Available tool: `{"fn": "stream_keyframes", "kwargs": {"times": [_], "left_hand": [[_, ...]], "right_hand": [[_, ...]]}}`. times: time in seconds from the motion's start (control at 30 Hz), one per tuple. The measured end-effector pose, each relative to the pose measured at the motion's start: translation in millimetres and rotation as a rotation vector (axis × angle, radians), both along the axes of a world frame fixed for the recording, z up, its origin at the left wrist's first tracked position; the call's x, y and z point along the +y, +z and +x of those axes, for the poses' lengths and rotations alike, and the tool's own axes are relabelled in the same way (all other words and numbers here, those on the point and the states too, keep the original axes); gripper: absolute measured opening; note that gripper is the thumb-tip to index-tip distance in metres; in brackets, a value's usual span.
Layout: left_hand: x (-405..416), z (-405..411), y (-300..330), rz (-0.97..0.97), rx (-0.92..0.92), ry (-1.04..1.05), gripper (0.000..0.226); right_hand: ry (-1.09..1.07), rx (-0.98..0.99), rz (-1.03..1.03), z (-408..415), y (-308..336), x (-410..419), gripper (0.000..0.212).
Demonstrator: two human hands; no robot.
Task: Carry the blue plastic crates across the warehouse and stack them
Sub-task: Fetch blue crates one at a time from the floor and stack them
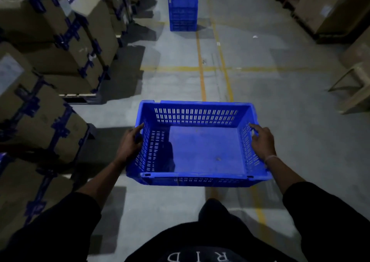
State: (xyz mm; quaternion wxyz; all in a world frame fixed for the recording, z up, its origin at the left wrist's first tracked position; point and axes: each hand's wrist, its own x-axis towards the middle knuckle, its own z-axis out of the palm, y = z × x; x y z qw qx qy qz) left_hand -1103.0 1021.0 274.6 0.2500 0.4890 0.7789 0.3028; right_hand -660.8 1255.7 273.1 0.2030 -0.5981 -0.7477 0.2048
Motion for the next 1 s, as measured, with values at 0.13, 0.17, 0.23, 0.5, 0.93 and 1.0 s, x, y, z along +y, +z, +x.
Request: {"fn": "stream_keyframes", "kwargs": {"times": [0.13,0.17,0.23,0.5,0.93,1.0], "left_hand": [[77,-41,-14,-0.026,0.061,0.083,0.063],[98,-51,-18,-0.015,0.045,0.084,0.062],[143,-71,-23,-0.012,0.041,0.080,0.061],[313,-139,-4,-0.018,0.118,0.121,0.051],[550,-283,-22,0.037,0.082,0.169,0.044],[593,-317,-33,0.058,0.055,0.159,0.044]], "right_hand": [[-0.003,-0.008,-0.011,-42,-13,76,0.045],[0.000,-0.003,-0.009,-53,-16,98,0.045],[0.016,0.006,-0.009,-74,-23,146,0.045],[0.062,-0.003,-0.025,-153,-6,327,0.040],[0.074,-0.046,-0.016,-300,5,570,0.041],[0.069,-0.045,-0.008,-331,0,608,0.041]]}}
